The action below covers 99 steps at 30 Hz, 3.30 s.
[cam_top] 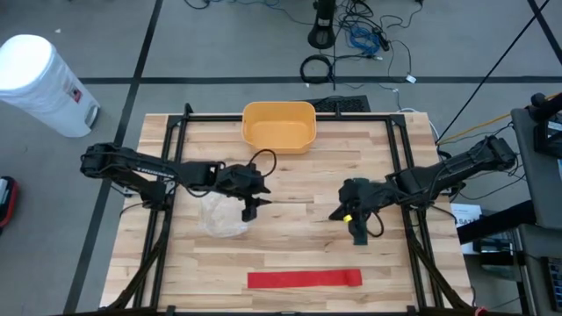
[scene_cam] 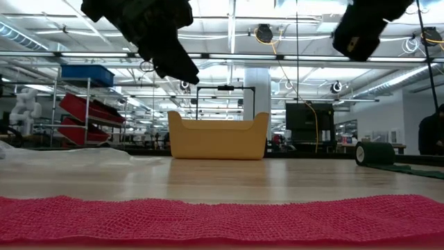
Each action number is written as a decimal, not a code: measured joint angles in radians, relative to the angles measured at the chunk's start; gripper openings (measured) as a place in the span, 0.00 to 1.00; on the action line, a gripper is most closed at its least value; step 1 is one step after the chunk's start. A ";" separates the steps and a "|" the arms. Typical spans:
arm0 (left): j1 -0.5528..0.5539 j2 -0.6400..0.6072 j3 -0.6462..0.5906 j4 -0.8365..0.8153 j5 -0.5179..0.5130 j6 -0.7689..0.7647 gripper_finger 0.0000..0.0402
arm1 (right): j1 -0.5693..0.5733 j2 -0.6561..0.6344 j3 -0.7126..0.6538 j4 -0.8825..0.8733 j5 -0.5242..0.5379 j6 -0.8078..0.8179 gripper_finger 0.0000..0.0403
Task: Roll bandage
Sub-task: Roll the green bandage
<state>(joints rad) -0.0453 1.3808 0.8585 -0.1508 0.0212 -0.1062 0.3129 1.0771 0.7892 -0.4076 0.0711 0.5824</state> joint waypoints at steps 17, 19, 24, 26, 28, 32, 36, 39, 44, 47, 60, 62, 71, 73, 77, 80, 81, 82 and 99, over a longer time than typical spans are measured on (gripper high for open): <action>-0.001 0.121 0.001 0.163 -0.003 0.045 0.43 | -0.008 0.000 0.004 -0.264 0.207 0.219 0.05; -0.001 0.121 0.001 0.163 0.000 0.045 0.43 | -0.008 0.000 0.004 -0.302 0.243 0.256 0.09; -0.001 0.121 0.002 0.157 0.016 0.064 0.43 | -0.013 0.000 0.004 -0.340 0.318 0.326 0.21; -0.001 0.120 0.014 0.136 0.017 0.064 0.43 | -0.023 0.000 0.004 -0.357 0.325 0.373 0.25; -0.001 0.118 0.047 0.104 0.017 0.065 0.43 | -0.039 0.004 0.004 -0.381 0.334 0.425 0.28; -0.004 0.116 0.112 0.046 0.017 0.063 0.43 | -0.063 0.024 0.004 -0.448 0.365 0.477 0.35; -0.016 0.116 0.135 0.037 0.017 0.063 0.43 | -0.093 0.065 0.004 -0.497 0.390 0.479 0.43; -0.023 0.116 0.137 0.033 0.017 0.063 0.43 | -0.119 0.100 0.004 -0.512 0.376 0.513 0.49; -0.030 0.116 0.137 0.016 0.017 0.064 0.43 | -0.170 0.157 0.004 -0.544 0.338 0.562 0.55; -0.030 0.116 0.138 -0.022 0.018 0.064 0.43 | -0.189 0.178 0.002 -0.555 0.286 0.544 0.56; -0.030 0.116 0.138 -0.124 0.018 0.063 0.43 | -0.196 0.174 0.002 -0.738 0.290 0.689 0.56; -0.032 0.116 0.138 -0.124 0.018 0.063 0.43 | -0.196 0.174 0.002 -0.771 0.291 0.729 0.56; -0.052 0.116 0.138 -0.119 0.019 0.062 0.43 | -0.209 0.174 -0.030 -0.774 0.365 0.717 0.56; -0.055 0.116 0.138 -0.118 0.019 0.062 0.43 | -0.223 0.174 -0.048 -0.790 0.386 0.710 0.56; -0.056 0.116 0.138 -0.107 0.019 0.062 0.43 | -0.245 0.174 -0.073 -0.801 0.377 0.692 0.56; -0.056 0.116 0.138 -0.092 0.019 0.068 0.43 | -0.251 0.175 -0.078 -0.802 0.377 0.678 0.56; -0.056 0.116 0.138 -0.089 0.019 0.068 0.43 | -0.255 0.175 -0.079 -0.803 0.380 0.670 0.56; -0.056 0.116 0.138 -0.089 0.019 0.068 0.43 | -0.260 0.175 -0.079 -0.806 0.389 0.665 0.56; -0.083 0.130 0.137 0.139 -0.018 0.144 0.43 | -0.280 0.273 -0.079 -0.797 0.359 0.606 0.56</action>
<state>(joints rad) -0.1278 1.5109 0.9955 -0.0121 0.0031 0.0377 0.0330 1.3503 0.7101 -1.2049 0.4299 1.1884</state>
